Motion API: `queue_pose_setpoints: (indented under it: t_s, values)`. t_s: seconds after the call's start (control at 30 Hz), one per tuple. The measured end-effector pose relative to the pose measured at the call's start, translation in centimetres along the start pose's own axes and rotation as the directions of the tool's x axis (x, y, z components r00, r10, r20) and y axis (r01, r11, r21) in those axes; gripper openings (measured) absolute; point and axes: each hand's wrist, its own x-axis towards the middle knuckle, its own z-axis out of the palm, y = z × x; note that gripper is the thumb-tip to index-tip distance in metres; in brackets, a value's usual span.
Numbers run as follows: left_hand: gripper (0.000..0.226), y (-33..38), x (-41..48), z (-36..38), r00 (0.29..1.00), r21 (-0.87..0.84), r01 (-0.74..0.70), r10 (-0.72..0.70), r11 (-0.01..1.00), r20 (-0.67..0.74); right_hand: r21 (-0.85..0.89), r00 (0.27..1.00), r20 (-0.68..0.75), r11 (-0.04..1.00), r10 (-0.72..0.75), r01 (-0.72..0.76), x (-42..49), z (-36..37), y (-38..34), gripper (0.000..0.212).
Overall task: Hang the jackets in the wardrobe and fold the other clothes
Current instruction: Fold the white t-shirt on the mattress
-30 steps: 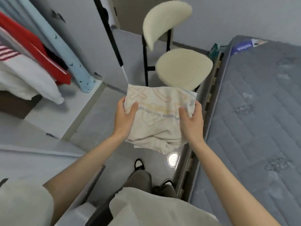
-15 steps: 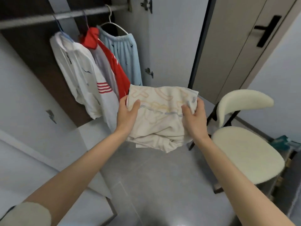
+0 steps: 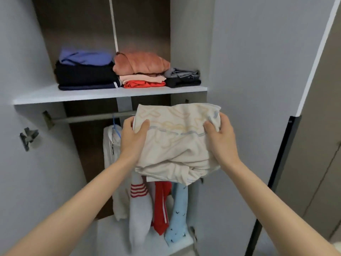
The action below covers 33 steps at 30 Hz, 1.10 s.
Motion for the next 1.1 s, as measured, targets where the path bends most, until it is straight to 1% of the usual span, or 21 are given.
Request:
queue_pose_setpoints:
  t_s: [0.07,0.17,0.23,0.3,0.33,0.47,0.57,0.7,0.87,0.97,1.03,1.07,1.1]
  values:
    - [0.033,2.0,3.6,0.5,0.998,0.003,-0.043,0.044,0.999,-0.048,0.033,0.998,0.021,0.998,-0.055,0.054,4.3,1.0,-1.6,0.019]
    - [0.031,5.1,9.0,0.7,0.992,0.030,-0.095,0.097,0.995,-0.078,0.078,0.994,0.024,0.992,-0.105,0.103,10.3,2.7,-4.0,0.012]
    - [0.025,6.8,12.3,0.6,0.988,0.075,-0.124,0.130,0.989,-0.086,0.104,0.993,0.029,0.988,-0.116,0.112,13.8,3.9,-5.4,0.012]
    - [0.014,8.2,15.0,0.4,0.984,0.119,-0.138,0.150,0.983,-0.095,0.126,0.994,0.039,0.987,-0.101,0.095,16.8,5.2,-6.5,0.013]
    - [0.013,8.9,16.7,0.2,0.981,0.143,-0.151,0.166,0.978,-0.101,0.147,0.994,0.054,0.985,-0.100,0.091,18.6,6.1,-7.2,0.014]
    - [0.035,10.9,23.3,-0.7,0.962,0.212,-0.207,0.239,0.955,-0.135,0.221,0.987,0.096,0.970,-0.125,0.102,25.0,10.0,-9.0,0.017]
    - [0.034,11.1,28.8,-1.2,0.948,0.226,-0.251,0.286,0.941,-0.136,0.228,0.980,0.094,0.962,-0.173,0.148,29.4,13.1,-9.5,0.015]
    - [0.024,10.2,36.8,-1.6,0.952,0.224,-0.240,0.273,0.945,-0.134,0.205,0.977,0.087,0.963,-0.196,0.175,35.2,18.1,-9.0,0.018]
    - [0.027,9.8,47.0,-1.2,0.950,0.178,-0.264,0.288,0.948,-0.120,0.180,0.980,0.037,0.966,-0.194,0.184,42.7,23.8,-8.9,0.017]
    - [0.028,8.8,52.1,-0.7,0.959,0.173,-0.236,0.258,0.956,-0.116,0.167,0.979,0.050,0.968,-0.196,0.186,47.0,26.9,-8.3,0.015]
    - [0.028,7.3,54.6,-0.4,0.966,0.235,-0.199,0.231,0.951,-0.119,0.110,0.979,0.085,0.978,-0.185,0.175,49.1,28.8,-6.9,0.018]
    - [0.034,6.5,55.5,-0.3,0.974,0.314,-0.164,0.204,0.935,-0.102,0.054,0.982,0.104,0.986,-0.160,0.155,50.0,29.7,-6.0,0.028]
    - [0.044,5.5,56.3,-0.2,0.987,0.427,-0.111,0.151,0.897,-0.061,-0.040,0.985,0.121,0.991,-0.125,0.130,50.6,30.5,-4.9,0.043]
